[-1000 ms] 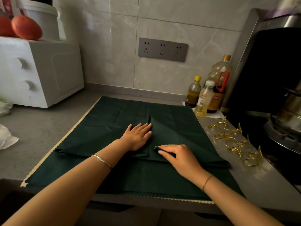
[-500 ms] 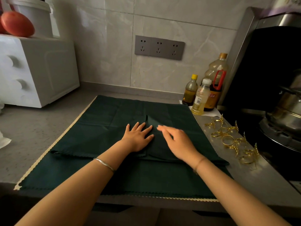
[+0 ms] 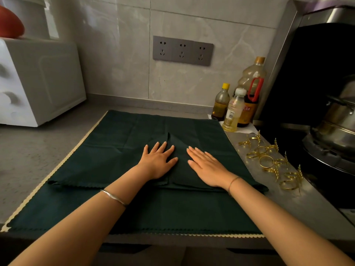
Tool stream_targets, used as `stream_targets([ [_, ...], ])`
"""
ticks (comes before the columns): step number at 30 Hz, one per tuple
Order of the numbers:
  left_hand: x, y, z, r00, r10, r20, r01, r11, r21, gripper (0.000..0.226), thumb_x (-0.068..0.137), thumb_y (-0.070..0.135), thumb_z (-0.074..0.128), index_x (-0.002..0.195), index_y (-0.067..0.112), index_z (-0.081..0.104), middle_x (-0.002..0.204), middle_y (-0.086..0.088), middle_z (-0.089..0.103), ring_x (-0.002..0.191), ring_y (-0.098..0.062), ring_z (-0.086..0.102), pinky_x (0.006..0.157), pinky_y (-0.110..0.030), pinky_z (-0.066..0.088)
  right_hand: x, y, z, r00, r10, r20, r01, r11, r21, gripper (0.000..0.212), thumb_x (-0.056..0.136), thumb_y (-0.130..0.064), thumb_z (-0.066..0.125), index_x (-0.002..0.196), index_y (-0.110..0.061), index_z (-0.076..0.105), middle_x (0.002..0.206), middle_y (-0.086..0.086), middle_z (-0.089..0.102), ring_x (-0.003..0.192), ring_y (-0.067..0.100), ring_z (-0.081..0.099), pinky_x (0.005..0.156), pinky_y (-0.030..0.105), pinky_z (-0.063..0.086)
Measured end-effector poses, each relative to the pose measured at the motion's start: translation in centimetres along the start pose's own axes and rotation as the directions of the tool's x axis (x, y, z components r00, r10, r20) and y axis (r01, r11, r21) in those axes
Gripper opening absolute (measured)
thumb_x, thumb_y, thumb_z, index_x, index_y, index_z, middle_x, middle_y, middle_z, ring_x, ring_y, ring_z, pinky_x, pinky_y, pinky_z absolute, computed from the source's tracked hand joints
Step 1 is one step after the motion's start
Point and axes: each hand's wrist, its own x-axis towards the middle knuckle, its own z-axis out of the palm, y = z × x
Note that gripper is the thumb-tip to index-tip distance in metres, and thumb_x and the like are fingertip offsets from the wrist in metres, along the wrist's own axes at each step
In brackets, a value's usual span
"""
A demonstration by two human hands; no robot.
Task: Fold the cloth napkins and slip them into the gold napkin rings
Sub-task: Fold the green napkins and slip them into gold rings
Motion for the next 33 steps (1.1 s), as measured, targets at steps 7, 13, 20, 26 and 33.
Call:
stream_targets([
  [7,0.0,0.1,0.4,1.0,0.004,0.003,-0.004,1.0,-0.005,0.06,0.099,0.054,0.018,0.152,0.032,0.001,0.161,0.0,-0.005,0.147,-0.022,-0.008,0.118,-0.049,-0.008,-8.3,4.7,0.0,1.0,0.003,0.026,-0.004,1.0,0.021,0.054,0.098,-0.049,0.01,0.146,-0.035,-0.011,0.152,-0.024,-0.016,0.136,-0.011,-0.018,0.112,0.015,-0.01],
  [13,-0.1,0.1,0.1,1.0,0.01,0.001,-0.01,1.0,-0.026,0.059,0.099,0.054,0.02,0.152,0.034,0.004,0.161,0.0,-0.002,0.148,-0.022,-0.005,0.118,-0.047,-0.006,-12.5,6.6,-0.4,0.992,0.061,0.112,-0.064,0.998,0.025,0.06,0.088,-0.056,0.002,0.141,-0.037,-0.019,0.148,-0.025,-0.025,0.132,-0.012,-0.026,0.109,0.014,-0.015],
  [20,-4.7,1.4,-0.8,0.996,0.071,-0.046,-0.073,0.996,-0.046,0.061,0.099,0.055,0.018,0.153,0.028,0.008,0.16,0.003,0.009,0.147,-0.018,0.007,0.12,-0.04,0.005,-12.3,3.9,-1.5,1.0,-0.02,0.024,0.02,1.0,-0.007,0.064,0.092,-0.059,0.022,0.146,-0.04,-0.006,0.147,-0.031,-0.012,0.132,-0.013,-0.016,0.114,0.016,-0.011],
  [26,-10.5,1.2,-0.3,0.976,0.206,-0.069,-0.206,0.978,0.009,0.082,0.079,0.077,0.001,0.149,0.039,0.022,0.158,0.009,0.02,0.144,-0.015,0.02,0.116,-0.032,0.015,-11.0,1.1,-1.3,0.987,-0.163,0.002,0.163,0.985,0.056,0.048,0.098,-0.043,0.038,0.144,-0.045,0.023,0.149,-0.029,0.016,0.134,-0.014,0.009,0.113,0.013,0.008],
  [33,-12.0,0.3,0.2,0.947,0.321,-0.001,-0.32,0.947,-0.034,0.07,0.087,0.063,0.005,0.15,0.036,0.018,0.157,0.018,0.011,0.147,-0.011,0.005,0.12,-0.032,0.006,-10.5,0.2,-1.8,0.983,-0.182,-0.008,0.181,0.983,-0.041,0.044,0.099,-0.04,0.04,0.142,-0.046,0.03,0.148,-0.029,0.024,0.136,-0.009,0.02,0.113,0.018,0.019],
])
